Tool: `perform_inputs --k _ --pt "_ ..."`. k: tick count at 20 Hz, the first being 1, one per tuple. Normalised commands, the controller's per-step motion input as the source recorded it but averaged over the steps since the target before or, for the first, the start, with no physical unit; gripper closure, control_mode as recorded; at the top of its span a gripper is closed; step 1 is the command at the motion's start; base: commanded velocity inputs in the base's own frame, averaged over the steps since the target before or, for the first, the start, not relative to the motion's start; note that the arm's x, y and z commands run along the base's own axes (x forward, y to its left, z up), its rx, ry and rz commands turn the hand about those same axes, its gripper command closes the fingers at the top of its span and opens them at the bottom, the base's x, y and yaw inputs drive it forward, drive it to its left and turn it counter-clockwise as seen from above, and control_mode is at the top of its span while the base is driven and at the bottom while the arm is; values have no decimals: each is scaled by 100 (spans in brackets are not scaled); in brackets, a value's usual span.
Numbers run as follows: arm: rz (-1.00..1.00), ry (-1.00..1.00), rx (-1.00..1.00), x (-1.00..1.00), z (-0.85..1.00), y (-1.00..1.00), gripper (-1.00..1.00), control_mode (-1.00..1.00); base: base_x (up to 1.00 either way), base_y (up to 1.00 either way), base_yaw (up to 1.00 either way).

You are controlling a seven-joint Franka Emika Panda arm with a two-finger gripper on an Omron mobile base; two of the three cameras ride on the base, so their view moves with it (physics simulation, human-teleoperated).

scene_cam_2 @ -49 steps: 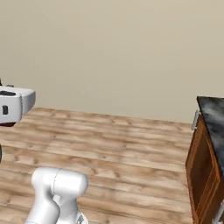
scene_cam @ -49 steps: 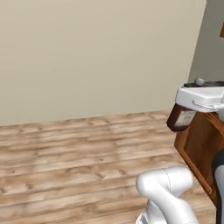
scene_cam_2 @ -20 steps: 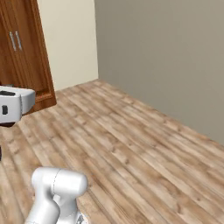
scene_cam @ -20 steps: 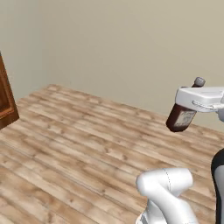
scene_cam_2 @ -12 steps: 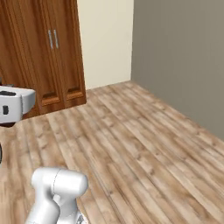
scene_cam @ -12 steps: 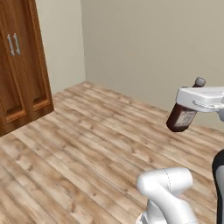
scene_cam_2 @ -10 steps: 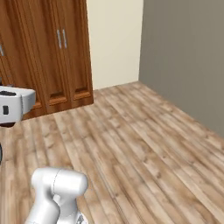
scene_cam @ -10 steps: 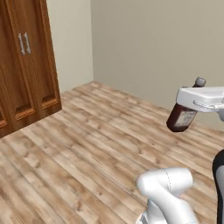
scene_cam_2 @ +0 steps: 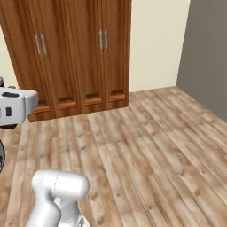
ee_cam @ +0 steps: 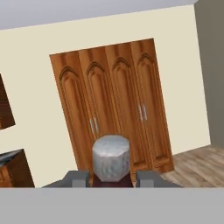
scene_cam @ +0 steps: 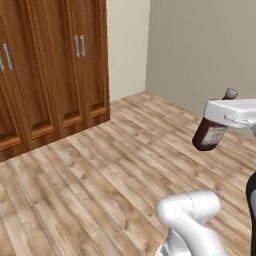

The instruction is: Collect the turmeric, ketchup, and shaker from the cabinet and place them next to the stove.

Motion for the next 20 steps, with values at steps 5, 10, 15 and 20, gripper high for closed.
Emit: perform_inputs --k 5,10,15,20 --pt "0 0 0 0 0 0 100 100 0 86 24" --pt "0 0 0 0 0 0 100 100 0 71 25" --pt "0 0 0 0 0 0 100 100 19 14 29" --pt "0 0 0 0 0 0 100 100 28 8 30"
